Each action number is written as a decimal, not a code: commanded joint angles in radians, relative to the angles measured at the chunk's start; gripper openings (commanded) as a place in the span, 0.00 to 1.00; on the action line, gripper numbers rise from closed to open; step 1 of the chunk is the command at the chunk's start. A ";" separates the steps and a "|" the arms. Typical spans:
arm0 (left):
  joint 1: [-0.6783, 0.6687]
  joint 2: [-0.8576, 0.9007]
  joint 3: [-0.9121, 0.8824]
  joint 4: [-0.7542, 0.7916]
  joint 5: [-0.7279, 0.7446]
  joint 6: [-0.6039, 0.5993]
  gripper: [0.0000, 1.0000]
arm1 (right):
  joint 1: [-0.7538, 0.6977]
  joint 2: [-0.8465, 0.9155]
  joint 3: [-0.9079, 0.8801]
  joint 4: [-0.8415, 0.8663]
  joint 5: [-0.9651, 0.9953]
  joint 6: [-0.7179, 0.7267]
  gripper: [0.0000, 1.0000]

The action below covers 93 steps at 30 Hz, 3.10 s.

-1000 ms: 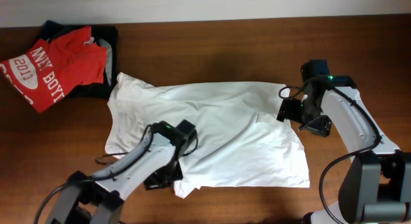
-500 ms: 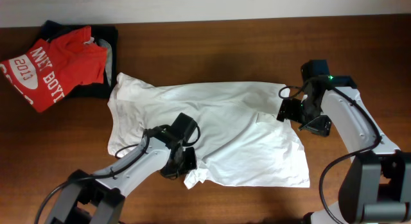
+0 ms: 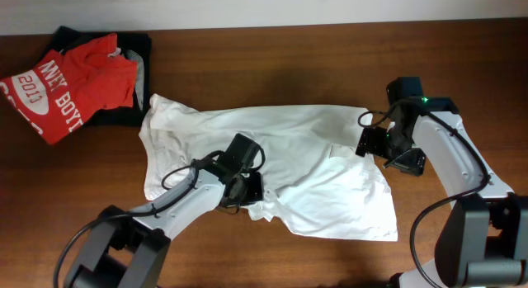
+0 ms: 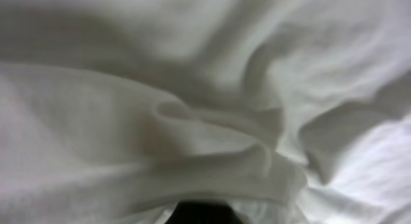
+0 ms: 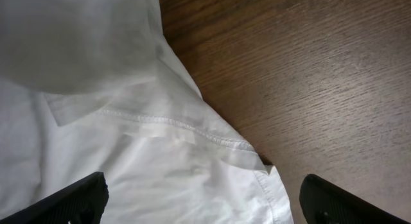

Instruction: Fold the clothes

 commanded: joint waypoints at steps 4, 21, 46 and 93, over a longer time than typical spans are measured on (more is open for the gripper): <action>-0.005 0.008 0.016 0.146 -0.111 0.016 0.16 | 0.005 -0.005 -0.003 -0.001 0.012 0.000 0.99; -0.031 -0.089 0.137 -0.376 0.055 0.126 0.29 | 0.005 -0.005 -0.003 0.003 -0.012 0.000 0.99; -0.050 0.190 0.103 -0.215 -0.050 0.098 0.01 | 0.005 -0.005 -0.003 -0.008 -0.018 0.000 0.99; -0.012 0.200 0.103 -0.277 -0.140 0.169 0.00 | 0.005 -0.005 -0.003 -0.001 -0.014 -0.001 0.99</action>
